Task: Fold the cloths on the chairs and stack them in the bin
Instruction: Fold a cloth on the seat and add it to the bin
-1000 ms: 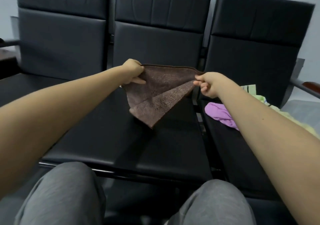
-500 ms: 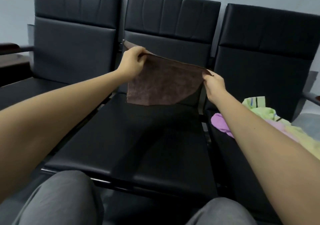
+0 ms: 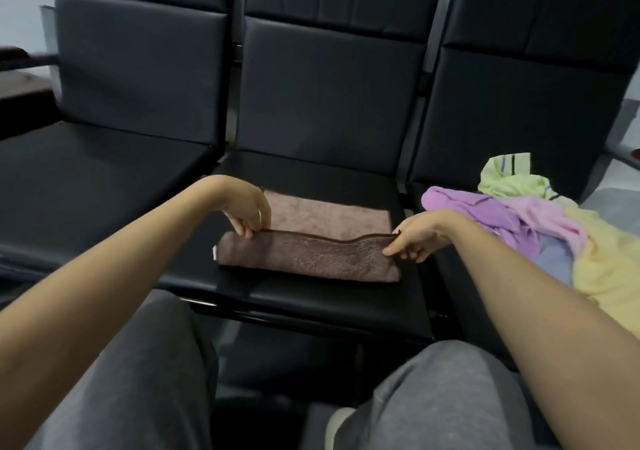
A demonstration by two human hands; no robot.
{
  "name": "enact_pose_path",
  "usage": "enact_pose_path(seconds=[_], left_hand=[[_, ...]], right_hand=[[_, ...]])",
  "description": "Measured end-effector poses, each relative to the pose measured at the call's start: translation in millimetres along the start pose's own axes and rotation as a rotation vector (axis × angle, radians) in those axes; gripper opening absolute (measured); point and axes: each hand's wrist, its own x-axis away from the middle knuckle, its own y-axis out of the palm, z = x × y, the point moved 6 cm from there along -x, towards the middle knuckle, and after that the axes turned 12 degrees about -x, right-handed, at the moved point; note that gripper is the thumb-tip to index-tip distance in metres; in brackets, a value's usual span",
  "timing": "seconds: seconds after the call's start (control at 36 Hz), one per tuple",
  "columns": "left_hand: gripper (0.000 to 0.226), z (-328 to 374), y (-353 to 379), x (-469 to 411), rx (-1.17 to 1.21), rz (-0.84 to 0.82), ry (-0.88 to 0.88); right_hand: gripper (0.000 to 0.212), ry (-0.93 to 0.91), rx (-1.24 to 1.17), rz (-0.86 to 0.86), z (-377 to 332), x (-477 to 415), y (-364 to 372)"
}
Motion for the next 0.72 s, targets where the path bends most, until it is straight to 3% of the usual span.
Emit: enact_pose_path(seconds=[0.17, 0.25, 0.33, 0.39, 0.44, 0.5, 0.58, 0.72], left_hand=[[0.029, 8, -17, -18, 0.054, 0.420, -0.003], [0.032, 11, -25, -23, 0.131, 0.693, 0.001], [0.037, 10, -28, -35, 0.221, 0.828, 0.006], [0.049, 12, -25, -48, 0.188, 0.784, 0.031], [0.064, 15, -10, -63, 0.124, 0.641, 0.046], [0.064, 14, 14, -77, 0.054, 0.518, 0.041], [0.050, 13, 43, -90, -0.133, 0.464, 0.016], [0.050, 13, 46, -93, -0.173, 0.445, -0.021]], right_hand=[[0.034, -0.124, -0.264, 0.290, -1, -23, -6], [0.036, -0.228, -0.413, 0.547, 1, -33, -16], [0.025, -0.330, -0.519, 0.811, 3, -36, -26], [0.021, -0.379, -0.611, 0.873, 1, -40, -28], [0.029, -0.373, -0.694, 0.849, 0, -48, -21], [0.038, -0.340, -0.676, 0.823, 0, -53, -9], [0.049, -0.299, -0.428, 0.834, -4, -62, 1], [0.055, -0.318, -0.054, 0.843, -30, -57, 3]])
